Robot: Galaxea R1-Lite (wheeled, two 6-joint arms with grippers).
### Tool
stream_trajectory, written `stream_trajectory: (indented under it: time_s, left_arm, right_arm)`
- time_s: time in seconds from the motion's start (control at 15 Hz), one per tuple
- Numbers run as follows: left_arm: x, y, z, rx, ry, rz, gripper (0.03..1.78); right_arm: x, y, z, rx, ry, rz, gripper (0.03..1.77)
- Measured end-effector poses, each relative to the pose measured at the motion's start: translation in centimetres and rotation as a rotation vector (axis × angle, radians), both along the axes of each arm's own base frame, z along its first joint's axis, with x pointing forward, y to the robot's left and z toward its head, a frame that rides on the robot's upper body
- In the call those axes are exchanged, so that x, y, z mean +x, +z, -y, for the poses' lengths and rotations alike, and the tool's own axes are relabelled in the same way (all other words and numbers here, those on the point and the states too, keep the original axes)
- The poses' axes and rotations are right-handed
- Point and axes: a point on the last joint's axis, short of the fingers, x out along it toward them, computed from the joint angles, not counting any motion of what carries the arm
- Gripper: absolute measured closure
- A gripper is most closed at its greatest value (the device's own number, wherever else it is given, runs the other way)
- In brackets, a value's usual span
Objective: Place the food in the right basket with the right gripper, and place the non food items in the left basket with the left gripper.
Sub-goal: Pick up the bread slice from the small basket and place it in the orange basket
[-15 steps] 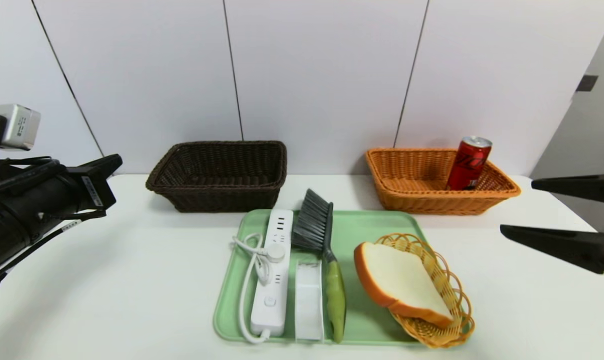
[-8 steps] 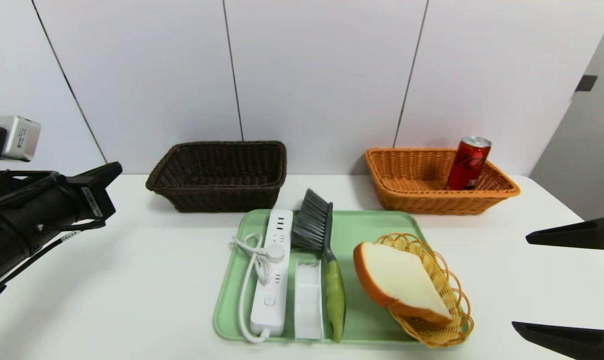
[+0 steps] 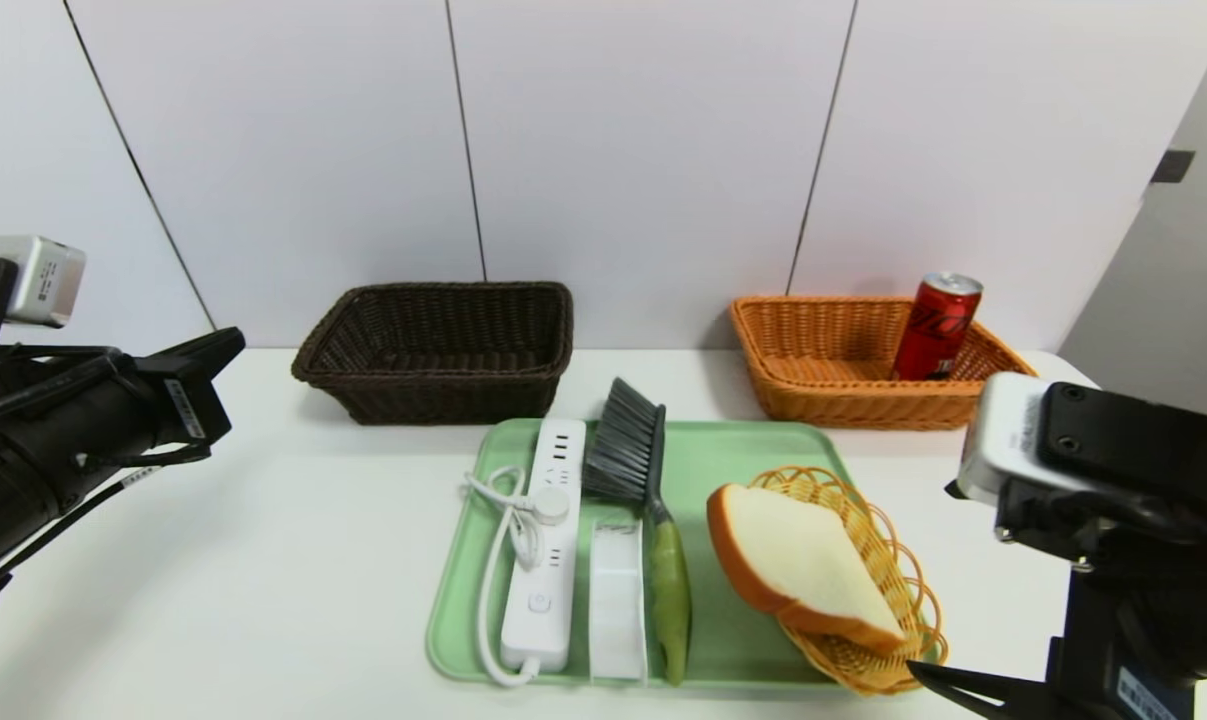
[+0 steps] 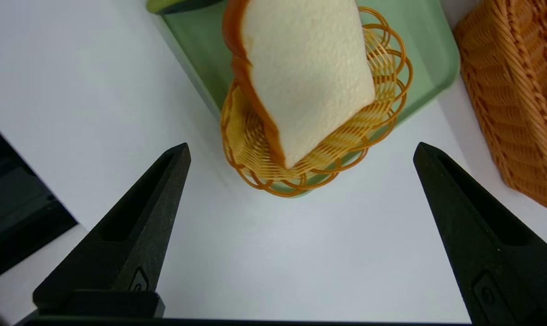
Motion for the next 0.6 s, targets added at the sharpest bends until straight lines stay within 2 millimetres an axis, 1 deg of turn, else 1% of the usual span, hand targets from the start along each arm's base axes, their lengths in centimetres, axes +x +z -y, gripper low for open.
stream_trajectory:
  time_s: [0.13, 0.33, 0.6]
  left_arm:
    - [-0.1, -0.2, 0.0, 0.010, 0.000, -0.008, 1.77]
    - [-0.1, -0.4, 0.0, 0.009, -0.001, -0.014, 1.77]
    - [-0.1, -0.4, 0.0, 0.010, -0.004, -0.015, 1.77]
  right_arm:
    - [-0.2, -0.5, -1.2, -0.062, 0.011, 0.024, 0.11]
    - [-0.3, -1.3, -2.6, -0.097, 0.051, 0.008, 0.10]
    - [0.5, -2.5, -4.1, -0.133, 0.051, -0.023, 0.10]
